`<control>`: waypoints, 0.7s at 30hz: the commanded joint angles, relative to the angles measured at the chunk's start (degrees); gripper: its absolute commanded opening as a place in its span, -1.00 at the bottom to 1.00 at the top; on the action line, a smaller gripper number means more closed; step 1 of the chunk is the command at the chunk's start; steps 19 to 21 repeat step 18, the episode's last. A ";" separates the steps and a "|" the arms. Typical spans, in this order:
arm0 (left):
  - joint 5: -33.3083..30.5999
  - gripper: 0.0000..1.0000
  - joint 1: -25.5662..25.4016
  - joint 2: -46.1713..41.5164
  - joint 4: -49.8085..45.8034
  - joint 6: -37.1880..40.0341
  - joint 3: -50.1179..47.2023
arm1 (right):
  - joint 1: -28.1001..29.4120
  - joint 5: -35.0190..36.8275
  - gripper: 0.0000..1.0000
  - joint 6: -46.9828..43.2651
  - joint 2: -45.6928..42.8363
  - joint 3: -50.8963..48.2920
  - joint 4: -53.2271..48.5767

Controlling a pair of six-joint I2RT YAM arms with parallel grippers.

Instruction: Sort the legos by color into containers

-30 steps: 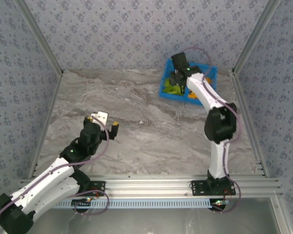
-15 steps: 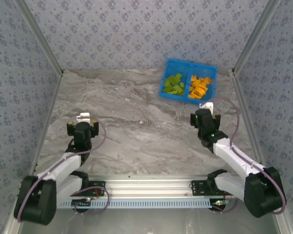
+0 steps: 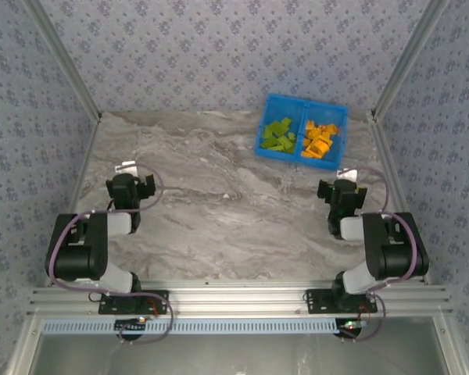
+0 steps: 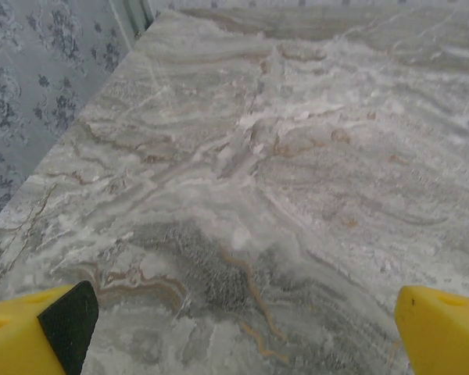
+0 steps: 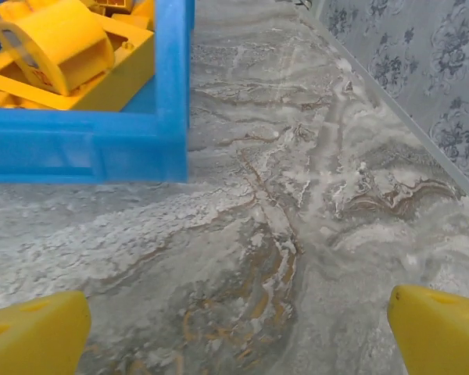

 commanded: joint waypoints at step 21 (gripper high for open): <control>4.90 0.99 0.01 0.97 3.65 -1.24 -0.96 | -2.27 -18.24 1.00 -3.21 0.16 2.32 0.97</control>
